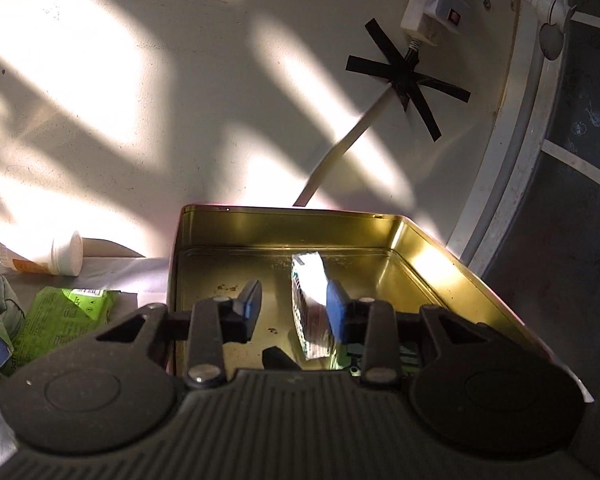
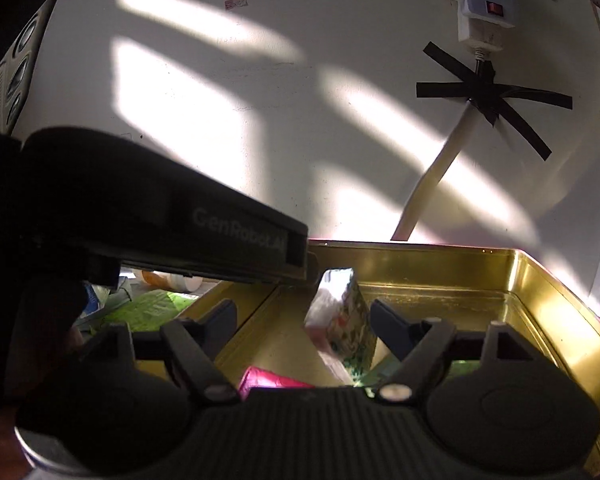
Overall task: Organize objects
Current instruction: 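Carry the tissue pack into the tin and open the left tool, then grasp the teal stuffed bear with the left tool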
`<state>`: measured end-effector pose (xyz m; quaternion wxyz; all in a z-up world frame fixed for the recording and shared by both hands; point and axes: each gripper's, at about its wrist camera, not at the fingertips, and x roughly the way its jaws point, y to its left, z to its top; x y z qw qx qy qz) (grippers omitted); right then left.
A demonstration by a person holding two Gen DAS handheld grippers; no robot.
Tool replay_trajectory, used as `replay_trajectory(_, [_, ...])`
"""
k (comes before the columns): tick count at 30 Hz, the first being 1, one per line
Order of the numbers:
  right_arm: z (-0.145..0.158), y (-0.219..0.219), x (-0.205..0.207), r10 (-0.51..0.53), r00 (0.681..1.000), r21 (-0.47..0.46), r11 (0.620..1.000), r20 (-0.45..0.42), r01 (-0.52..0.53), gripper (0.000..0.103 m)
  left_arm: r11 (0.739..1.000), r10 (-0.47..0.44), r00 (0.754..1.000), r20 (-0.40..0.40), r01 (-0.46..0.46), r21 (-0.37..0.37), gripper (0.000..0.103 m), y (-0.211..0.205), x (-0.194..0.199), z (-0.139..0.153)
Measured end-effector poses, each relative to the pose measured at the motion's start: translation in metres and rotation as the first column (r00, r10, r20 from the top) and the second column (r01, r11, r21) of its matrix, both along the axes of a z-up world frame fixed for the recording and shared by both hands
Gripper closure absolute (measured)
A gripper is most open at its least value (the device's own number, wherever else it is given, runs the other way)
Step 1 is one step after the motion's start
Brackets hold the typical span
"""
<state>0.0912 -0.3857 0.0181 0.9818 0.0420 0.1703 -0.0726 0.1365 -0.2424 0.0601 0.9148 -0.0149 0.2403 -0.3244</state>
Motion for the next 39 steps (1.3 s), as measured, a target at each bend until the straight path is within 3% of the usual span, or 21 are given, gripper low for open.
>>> replay_trajectory(6, [-0.003,0.0,0.001,0.005,1.0,0.024,1.0,-0.005,-0.004,0.026,0.982,0.135,0.989,0.063,-0.142,0.124,0.061,0.003,-0.011,0.004])
replay_trajectory(13, [0.002,0.009,-0.009,-0.001,0.999,0.026,1.0,0.044,0.0,0.026,0.952,0.25,0.964,0.095,-0.263,0.159,0.057,0.035,-0.024,0.015])
replay_trajectory(19, [0.009,0.007,-0.015,-0.029,0.995,0.041,0.999,0.096,0.025,0.027,0.91,0.328,0.929,0.174,-0.36,0.206,0.056,0.056,-0.036,0.018])
replay_trajectory(27, [0.01,0.009,-0.019,-0.034,0.992,0.04,0.999,0.125,0.029,0.027,0.845,0.43,0.883,0.186,-0.467,0.26,0.056,0.099,-0.041,0.004])
replay_trajectory(35, [0.011,0.015,-0.028,-0.018,0.985,0.028,1.0,0.17,0.014,0.027,0.772,0.55,0.821,0.152,-0.57,0.282,0.053,0.173,-0.046,-0.017])
replay_trajectory(39, [0.014,0.024,-0.035,0.026,0.981,0.037,0.999,0.194,-0.034,0.031,0.7,0.656,0.747,0.104,-0.655,0.286,0.052,0.229,-0.043,-0.032])
